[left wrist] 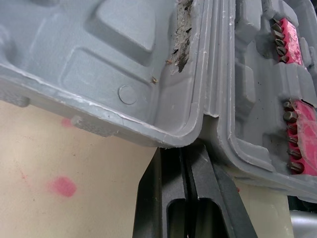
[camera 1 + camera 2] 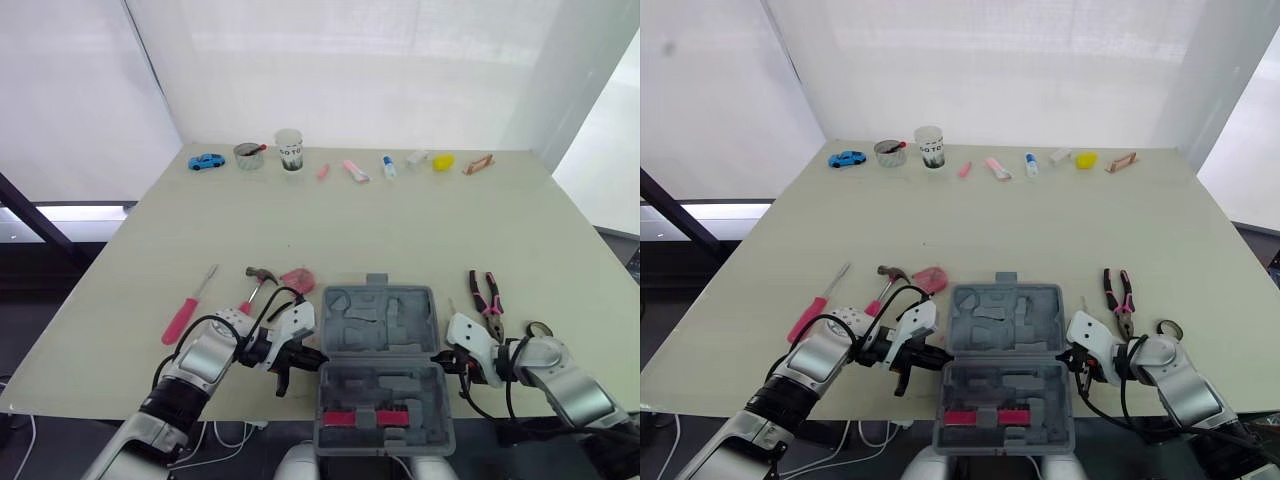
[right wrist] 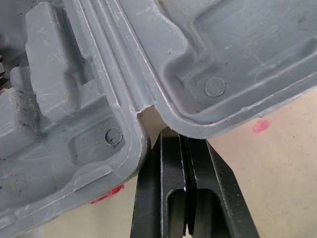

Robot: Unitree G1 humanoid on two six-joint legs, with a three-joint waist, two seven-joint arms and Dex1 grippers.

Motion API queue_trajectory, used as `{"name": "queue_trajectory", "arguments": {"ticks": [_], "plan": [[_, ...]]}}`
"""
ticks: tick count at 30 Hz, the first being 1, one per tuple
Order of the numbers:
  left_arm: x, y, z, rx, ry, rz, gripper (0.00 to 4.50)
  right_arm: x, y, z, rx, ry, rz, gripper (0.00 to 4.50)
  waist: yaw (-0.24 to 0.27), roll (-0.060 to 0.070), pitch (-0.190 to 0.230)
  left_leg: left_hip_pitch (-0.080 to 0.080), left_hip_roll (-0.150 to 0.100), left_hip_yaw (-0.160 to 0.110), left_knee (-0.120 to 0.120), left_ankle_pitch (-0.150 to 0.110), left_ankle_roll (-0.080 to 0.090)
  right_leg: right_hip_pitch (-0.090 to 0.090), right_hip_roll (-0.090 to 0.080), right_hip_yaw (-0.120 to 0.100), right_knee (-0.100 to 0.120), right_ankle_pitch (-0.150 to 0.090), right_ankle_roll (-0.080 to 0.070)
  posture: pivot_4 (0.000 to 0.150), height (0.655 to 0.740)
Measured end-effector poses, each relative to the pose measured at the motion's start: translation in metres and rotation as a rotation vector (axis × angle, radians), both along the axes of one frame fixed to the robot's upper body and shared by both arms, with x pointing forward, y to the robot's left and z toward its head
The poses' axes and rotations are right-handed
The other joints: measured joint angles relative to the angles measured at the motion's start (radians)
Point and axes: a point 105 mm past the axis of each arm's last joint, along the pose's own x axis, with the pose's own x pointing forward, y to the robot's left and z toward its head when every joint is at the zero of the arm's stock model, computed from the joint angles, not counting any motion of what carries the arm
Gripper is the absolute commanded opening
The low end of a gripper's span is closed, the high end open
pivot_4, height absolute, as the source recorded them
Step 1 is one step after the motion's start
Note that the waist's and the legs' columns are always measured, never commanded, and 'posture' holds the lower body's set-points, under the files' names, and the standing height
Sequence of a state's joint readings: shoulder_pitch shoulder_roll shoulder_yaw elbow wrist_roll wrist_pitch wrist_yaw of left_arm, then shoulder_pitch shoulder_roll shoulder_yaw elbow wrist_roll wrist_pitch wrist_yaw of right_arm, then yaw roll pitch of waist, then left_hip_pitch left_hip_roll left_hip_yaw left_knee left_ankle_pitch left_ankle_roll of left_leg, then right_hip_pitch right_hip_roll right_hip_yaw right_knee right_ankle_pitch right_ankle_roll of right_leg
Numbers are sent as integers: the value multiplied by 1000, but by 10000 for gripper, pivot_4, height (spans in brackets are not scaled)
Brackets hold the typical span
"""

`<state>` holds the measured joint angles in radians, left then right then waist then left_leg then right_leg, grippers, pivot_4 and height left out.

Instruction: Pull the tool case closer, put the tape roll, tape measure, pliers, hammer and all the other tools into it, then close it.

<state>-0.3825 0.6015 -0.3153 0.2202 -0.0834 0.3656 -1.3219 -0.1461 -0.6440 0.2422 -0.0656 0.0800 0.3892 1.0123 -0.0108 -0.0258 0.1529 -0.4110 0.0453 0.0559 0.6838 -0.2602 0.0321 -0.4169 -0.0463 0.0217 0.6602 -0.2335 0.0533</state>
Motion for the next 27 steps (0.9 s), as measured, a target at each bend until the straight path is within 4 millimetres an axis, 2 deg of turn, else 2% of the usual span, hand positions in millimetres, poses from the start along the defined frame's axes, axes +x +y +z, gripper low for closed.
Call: {"name": "queue_trajectory", "arguments": {"ticks": [27], "plan": [[3, 2, 0, 1, -14, -2, 182, -1, -1, -1, 14, 6, -21, 0, 0, 0, 0, 0, 0, 0, 0, 0, 0, 0, 0, 0, 0, -2, -3, 1500, 7400]]}}
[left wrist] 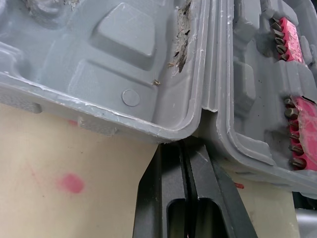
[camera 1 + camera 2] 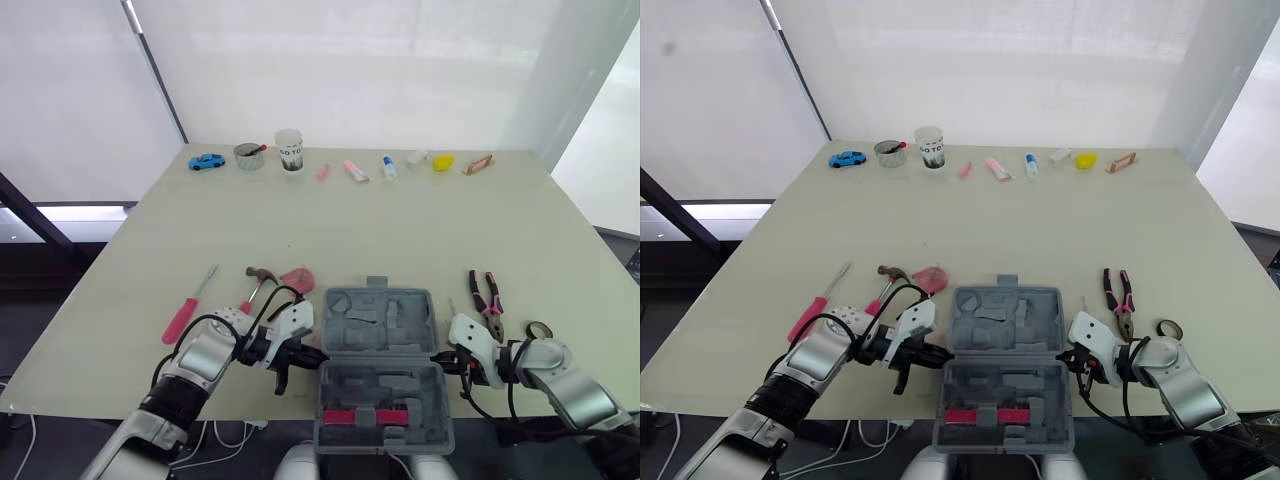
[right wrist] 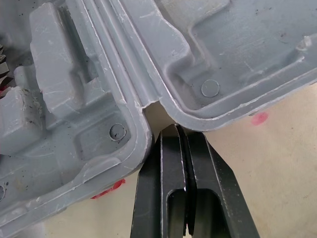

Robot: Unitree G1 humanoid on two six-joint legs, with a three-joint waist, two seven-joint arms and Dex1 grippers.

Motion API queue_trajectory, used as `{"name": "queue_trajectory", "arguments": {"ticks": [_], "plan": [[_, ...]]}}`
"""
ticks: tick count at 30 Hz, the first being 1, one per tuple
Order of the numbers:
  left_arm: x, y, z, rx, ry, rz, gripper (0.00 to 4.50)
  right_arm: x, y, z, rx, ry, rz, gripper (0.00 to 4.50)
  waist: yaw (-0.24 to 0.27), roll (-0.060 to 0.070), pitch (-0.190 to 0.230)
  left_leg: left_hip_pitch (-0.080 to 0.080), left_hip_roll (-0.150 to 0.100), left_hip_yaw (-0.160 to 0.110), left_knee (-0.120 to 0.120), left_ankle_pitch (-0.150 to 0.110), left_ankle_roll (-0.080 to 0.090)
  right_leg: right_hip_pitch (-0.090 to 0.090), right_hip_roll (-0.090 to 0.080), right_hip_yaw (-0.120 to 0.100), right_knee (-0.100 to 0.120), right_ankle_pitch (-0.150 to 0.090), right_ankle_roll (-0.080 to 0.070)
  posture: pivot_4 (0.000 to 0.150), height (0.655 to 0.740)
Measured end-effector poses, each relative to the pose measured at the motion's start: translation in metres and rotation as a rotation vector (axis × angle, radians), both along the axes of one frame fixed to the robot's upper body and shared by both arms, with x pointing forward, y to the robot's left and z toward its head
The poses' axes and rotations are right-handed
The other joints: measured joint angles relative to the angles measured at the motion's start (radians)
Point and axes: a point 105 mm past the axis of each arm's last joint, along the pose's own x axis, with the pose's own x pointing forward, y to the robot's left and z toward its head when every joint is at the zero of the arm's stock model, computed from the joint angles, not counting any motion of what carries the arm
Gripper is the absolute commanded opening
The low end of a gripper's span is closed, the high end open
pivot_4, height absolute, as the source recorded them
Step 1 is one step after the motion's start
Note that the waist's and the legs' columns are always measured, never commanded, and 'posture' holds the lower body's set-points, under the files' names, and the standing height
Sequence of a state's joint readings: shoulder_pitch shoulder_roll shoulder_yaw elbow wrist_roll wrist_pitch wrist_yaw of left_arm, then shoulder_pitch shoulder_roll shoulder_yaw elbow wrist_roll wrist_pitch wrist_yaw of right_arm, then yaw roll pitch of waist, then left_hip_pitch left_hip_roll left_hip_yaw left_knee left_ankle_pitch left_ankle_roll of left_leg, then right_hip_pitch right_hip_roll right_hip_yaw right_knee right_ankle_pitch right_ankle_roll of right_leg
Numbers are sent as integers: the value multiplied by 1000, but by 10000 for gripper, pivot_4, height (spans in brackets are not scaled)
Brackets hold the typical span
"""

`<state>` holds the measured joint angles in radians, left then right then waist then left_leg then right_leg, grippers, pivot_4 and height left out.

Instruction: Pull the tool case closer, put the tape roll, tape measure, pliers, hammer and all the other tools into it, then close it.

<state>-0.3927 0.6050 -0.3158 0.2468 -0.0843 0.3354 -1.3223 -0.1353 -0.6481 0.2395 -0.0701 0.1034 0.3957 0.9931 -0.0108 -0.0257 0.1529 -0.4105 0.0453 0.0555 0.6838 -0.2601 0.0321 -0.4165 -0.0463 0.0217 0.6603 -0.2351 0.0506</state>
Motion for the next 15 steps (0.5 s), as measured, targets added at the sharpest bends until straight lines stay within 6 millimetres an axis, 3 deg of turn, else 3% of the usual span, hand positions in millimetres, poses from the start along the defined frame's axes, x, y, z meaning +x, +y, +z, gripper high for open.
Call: {"name": "queue_trajectory", "arguments": {"ticks": [15], "plan": [[1, 3, 1, 9, -2, 5, 182, 0, 0, 0, 0, 0, 0, 0, 0, 0, 0, 0, 0, 0, 0, 0, 0, 0, 0, 0, 0, 0, 0, 1500, 7400]]}}
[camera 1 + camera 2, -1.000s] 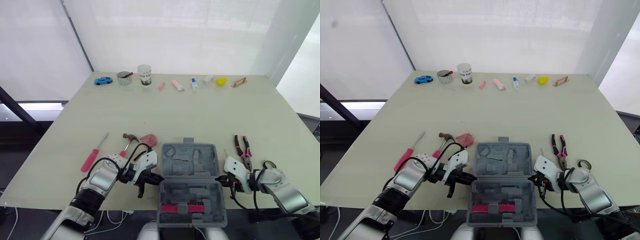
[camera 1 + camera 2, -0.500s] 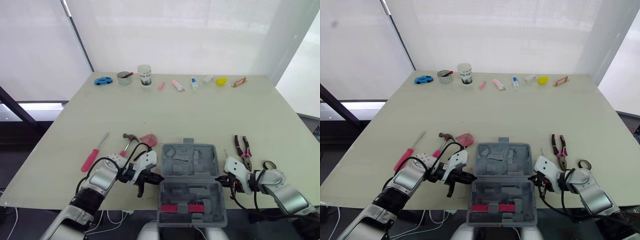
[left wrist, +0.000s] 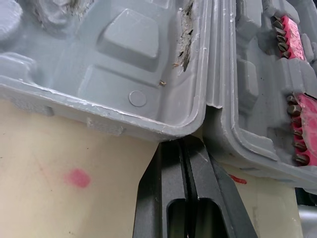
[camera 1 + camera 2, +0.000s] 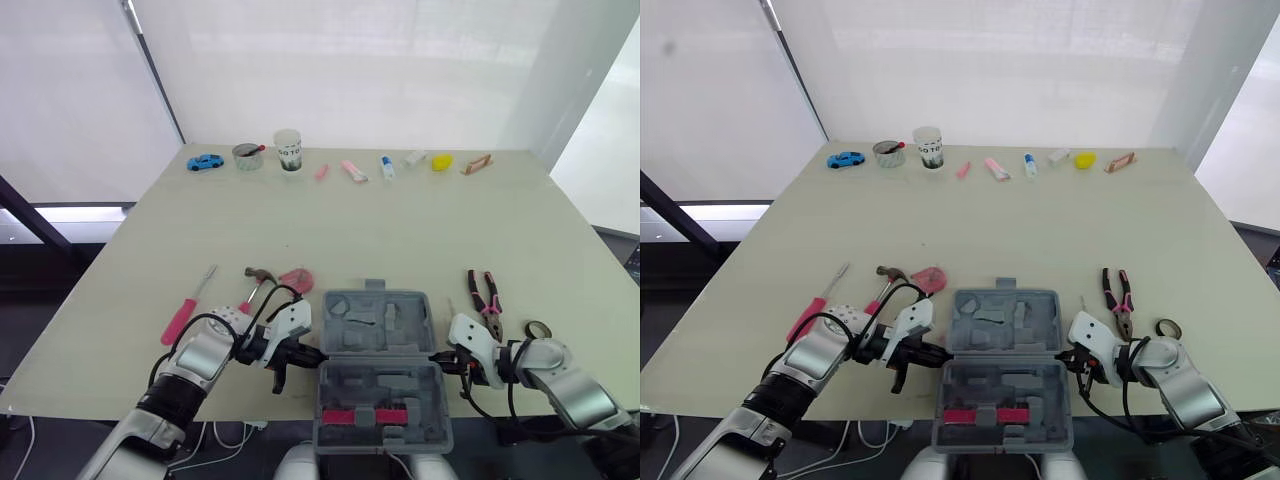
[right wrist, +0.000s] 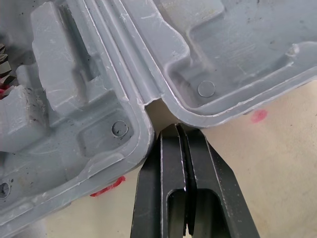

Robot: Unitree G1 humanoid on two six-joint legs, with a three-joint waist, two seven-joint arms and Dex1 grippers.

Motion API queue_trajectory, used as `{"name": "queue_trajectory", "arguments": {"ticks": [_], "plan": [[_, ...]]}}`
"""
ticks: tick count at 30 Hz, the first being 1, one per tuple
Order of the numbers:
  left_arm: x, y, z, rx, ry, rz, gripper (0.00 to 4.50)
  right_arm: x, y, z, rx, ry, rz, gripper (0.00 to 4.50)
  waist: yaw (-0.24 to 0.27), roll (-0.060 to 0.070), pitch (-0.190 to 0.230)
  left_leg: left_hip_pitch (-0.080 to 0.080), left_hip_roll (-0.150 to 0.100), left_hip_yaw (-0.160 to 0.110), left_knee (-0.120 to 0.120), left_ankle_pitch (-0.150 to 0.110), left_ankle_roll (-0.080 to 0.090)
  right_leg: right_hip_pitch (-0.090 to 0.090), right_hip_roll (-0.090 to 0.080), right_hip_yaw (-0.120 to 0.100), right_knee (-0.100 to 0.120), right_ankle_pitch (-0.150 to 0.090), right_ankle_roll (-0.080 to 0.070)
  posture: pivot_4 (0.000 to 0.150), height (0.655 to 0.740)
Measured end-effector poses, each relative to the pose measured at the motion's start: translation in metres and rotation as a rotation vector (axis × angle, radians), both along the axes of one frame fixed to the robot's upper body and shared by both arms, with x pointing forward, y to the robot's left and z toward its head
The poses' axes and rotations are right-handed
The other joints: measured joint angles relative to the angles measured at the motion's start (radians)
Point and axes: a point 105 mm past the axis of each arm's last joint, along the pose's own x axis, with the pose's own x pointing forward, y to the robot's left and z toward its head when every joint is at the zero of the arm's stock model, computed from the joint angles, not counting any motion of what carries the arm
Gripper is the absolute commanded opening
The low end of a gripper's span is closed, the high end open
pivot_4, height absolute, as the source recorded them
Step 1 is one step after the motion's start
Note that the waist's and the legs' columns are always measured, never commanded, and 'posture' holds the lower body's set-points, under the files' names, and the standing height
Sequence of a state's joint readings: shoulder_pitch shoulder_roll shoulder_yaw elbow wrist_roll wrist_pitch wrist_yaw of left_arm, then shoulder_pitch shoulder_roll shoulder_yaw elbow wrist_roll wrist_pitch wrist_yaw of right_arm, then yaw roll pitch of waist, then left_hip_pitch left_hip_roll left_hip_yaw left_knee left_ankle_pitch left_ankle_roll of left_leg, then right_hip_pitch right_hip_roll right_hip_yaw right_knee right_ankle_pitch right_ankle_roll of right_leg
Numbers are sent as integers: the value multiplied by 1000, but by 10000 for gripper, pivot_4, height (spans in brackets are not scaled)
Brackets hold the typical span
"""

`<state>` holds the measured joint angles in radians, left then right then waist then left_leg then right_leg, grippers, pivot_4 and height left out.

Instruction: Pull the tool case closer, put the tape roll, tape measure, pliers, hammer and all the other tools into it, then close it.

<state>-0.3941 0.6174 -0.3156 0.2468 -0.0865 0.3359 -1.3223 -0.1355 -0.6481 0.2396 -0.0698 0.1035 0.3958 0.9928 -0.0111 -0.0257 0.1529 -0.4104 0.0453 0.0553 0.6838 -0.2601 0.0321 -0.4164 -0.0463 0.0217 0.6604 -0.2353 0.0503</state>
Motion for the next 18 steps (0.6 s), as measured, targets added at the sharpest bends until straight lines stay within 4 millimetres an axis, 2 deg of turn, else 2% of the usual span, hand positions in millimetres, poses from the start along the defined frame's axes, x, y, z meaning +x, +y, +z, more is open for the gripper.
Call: {"name": "queue_trajectory", "arguments": {"ticks": [18], "plan": [[0, 4, 1, 8, -1, 7, 182, 0, 0, 0, 0, -1, 2, 0, -1, 0, 0, 0, 0, 0, 0, 0, 0, 0, 0, 0, 0, 0, 0, 1500, 7400]]}}
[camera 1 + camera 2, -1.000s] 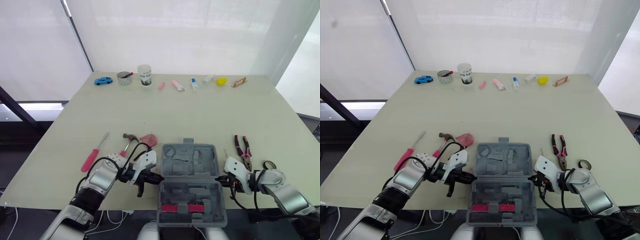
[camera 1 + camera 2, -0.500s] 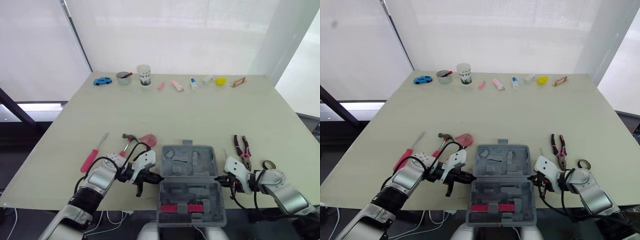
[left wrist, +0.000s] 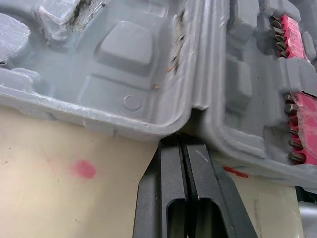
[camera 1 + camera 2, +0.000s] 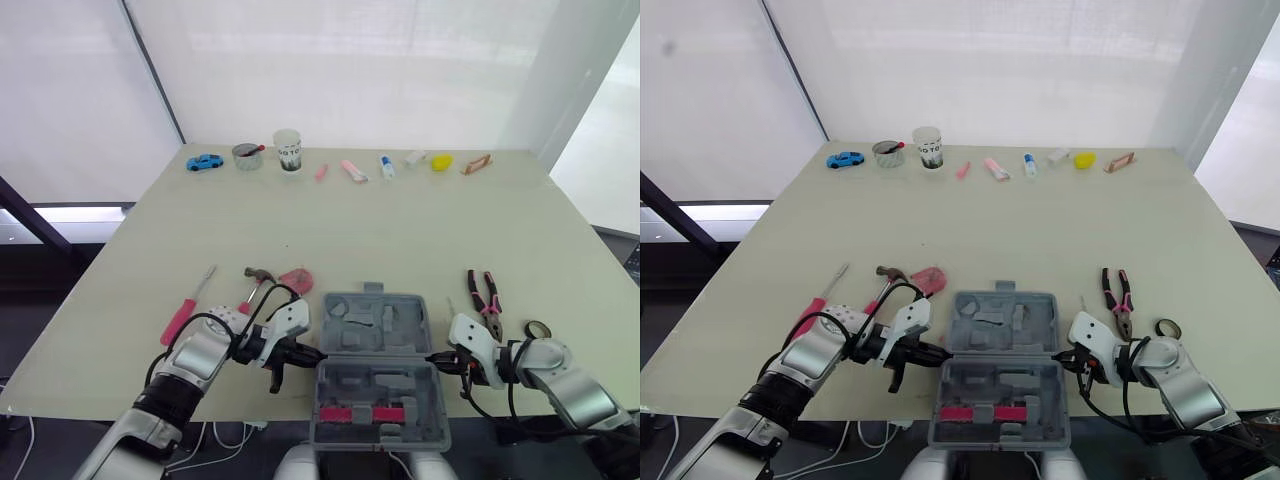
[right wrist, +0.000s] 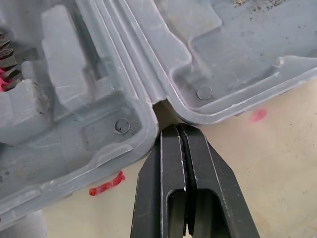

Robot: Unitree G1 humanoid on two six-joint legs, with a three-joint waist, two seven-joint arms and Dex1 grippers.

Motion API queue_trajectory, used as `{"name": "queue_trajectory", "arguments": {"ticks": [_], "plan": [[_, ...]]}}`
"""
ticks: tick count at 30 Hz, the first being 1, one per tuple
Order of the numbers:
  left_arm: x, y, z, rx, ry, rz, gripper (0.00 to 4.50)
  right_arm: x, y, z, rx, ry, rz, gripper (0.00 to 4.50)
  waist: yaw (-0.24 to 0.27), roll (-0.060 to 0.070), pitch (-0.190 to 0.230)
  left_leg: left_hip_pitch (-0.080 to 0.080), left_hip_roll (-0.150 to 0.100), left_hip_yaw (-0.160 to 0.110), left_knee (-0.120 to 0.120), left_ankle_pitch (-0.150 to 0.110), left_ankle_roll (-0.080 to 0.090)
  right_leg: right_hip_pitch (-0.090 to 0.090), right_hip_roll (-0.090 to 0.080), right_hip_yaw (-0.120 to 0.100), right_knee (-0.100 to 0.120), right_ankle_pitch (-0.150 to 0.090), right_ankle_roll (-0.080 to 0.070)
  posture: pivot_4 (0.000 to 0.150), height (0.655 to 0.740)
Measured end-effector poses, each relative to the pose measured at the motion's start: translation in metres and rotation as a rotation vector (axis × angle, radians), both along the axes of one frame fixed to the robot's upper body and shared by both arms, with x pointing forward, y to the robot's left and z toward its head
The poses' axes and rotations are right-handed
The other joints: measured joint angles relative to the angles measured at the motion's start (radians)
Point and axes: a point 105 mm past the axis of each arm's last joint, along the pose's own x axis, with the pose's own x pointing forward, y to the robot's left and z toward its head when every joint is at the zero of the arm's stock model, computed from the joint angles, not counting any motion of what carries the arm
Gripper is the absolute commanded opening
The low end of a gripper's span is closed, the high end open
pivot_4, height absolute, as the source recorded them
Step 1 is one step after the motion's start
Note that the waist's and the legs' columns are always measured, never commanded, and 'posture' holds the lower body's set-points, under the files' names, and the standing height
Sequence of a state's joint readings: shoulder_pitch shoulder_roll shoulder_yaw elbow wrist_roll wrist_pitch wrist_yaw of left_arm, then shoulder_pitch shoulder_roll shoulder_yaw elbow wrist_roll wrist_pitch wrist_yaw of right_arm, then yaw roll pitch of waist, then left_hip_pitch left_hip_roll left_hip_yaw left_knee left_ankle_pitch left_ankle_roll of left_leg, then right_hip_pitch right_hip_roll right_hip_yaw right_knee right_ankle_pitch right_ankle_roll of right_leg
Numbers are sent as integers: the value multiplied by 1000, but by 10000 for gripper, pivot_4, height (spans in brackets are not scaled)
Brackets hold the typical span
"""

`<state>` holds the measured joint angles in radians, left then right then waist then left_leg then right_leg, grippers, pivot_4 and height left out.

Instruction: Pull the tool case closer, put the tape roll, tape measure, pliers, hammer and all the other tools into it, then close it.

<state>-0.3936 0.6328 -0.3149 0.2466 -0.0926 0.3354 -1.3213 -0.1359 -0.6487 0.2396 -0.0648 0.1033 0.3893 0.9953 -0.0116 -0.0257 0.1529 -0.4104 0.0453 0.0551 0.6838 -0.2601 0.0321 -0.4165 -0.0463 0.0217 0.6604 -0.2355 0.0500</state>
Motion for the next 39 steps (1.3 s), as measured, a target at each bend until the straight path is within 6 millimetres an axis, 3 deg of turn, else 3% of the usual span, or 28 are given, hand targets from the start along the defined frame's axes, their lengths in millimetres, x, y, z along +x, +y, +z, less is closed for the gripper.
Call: {"name": "queue_trajectory", "arguments": {"ticks": [26, 33, 39], "plan": [[-1, 0, 0, -7, -14, 11, 182, -1, -1, 0, -2, -2, -3, 0, 1, 0, 0, 0, 0, -5, 0, 0, 0, 0, 0, 0, -1, 0, 0, 1500, 7400], [-6, 9, 6, -14, -50, 34, 182, 1, -20, 3, 26, -27, -98, 0, 1, 0, 1, -2, 0, -6, 0, 0, 0, -1, 0, -1, -1, 0, 0, 1500, 7400], [-18, 25, 26, -88, -89, 116, 182, -11, -50, 11, 113, -88, -228, 0, 2, 1, 2, -3, 0, -7, 0, 0, 0, -1, -1, -2, -3, 0, 0, 1500, 7400]]}}
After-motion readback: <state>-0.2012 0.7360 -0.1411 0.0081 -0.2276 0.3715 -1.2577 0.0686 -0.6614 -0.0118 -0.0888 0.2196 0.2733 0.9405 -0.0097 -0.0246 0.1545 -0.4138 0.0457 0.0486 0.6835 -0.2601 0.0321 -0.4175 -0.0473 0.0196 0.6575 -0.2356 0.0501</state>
